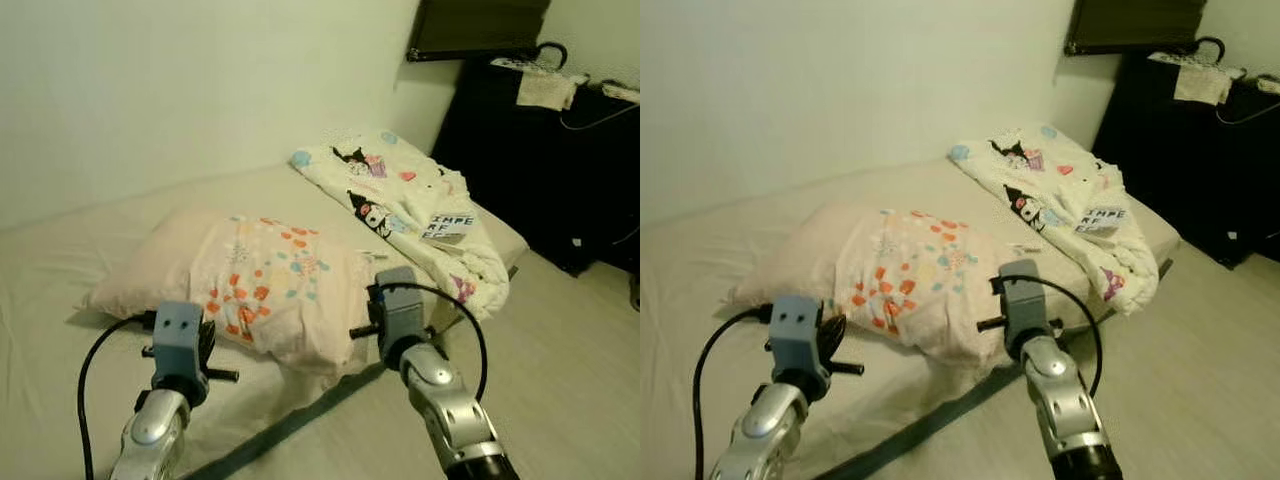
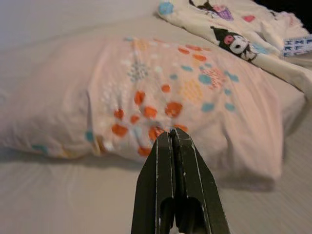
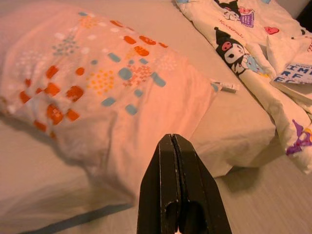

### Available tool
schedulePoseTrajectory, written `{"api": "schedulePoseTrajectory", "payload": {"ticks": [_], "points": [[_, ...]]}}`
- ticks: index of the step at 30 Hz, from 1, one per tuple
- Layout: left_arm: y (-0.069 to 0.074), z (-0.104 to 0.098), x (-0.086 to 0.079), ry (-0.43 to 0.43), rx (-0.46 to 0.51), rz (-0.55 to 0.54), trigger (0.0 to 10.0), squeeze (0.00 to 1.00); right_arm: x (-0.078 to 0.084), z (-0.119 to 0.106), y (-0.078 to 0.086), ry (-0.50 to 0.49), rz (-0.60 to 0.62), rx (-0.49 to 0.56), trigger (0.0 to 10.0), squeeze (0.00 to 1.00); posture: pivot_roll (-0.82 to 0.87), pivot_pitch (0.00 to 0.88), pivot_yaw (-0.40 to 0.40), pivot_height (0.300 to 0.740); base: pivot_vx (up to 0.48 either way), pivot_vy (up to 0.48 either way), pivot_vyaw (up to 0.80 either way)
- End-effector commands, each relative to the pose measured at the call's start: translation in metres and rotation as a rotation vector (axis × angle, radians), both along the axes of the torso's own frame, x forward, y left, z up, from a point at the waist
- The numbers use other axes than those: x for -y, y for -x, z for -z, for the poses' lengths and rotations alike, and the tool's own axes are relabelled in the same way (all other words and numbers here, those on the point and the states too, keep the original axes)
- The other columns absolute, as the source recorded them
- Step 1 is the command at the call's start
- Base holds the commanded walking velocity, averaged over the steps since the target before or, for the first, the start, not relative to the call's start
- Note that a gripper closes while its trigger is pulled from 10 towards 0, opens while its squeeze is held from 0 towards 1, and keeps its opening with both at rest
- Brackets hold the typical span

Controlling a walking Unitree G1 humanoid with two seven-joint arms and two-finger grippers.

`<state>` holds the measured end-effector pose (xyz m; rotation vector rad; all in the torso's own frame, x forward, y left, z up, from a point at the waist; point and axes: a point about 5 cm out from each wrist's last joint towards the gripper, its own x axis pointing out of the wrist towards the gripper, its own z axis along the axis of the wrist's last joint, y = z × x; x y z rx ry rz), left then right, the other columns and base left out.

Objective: Clean up the room

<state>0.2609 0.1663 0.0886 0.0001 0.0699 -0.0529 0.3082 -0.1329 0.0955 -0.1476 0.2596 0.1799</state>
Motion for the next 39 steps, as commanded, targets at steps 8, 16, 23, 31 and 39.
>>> {"api": "schedulePoseTrajectory", "payload": {"ticks": [8, 16, 23, 31, 39], "points": [[0.000, 0.000, 0.005, 0.009, 0.002, 0.020, 10.0, 0.00, -0.004, 0.008, 0.004, 0.062, -0.062, -0.032, 10.0, 0.00, -0.07, 0.013, -0.071, 0.740, 0.300, 0.000, 0.50], [-0.001, 0.000, 0.004, 0.005, 0.001, 0.019, 10.0, 0.00, -0.010, 0.011, 0.007, 0.046, -0.131, -0.056, 10.0, 0.00, -0.07, 0.020, -0.070, 0.740, 0.275, 0.000, 0.80], [0.001, 0.001, 0.004, 0.020, 0.002, 0.006, 10.0, 0.00, -0.017, 0.015, 0.013, 0.052, -0.232, -0.082, 10.0, 0.00, -0.07, 0.024, -0.081, 0.740, 0.144, 0.000, 0.00], [0.004, 0.006, -0.004, -0.004, -0.021, -0.050, 10.0, 0.00, -0.017, 0.011, 0.010, 0.049, -0.231, -0.068, 10.0, 0.00, -0.07, 0.030, -0.089, 0.740, 0.000, 0.000, 0.00], [0.004, 0.006, -0.005, -0.039, -0.029, -0.057, 10.0, 0.00, -0.015, 0.007, 0.006, 0.067, -0.235, -0.053, 10.0, 0.00, -0.07, 0.036, -0.090, 0.740, 0.000, 0.000, 0.00]]}}
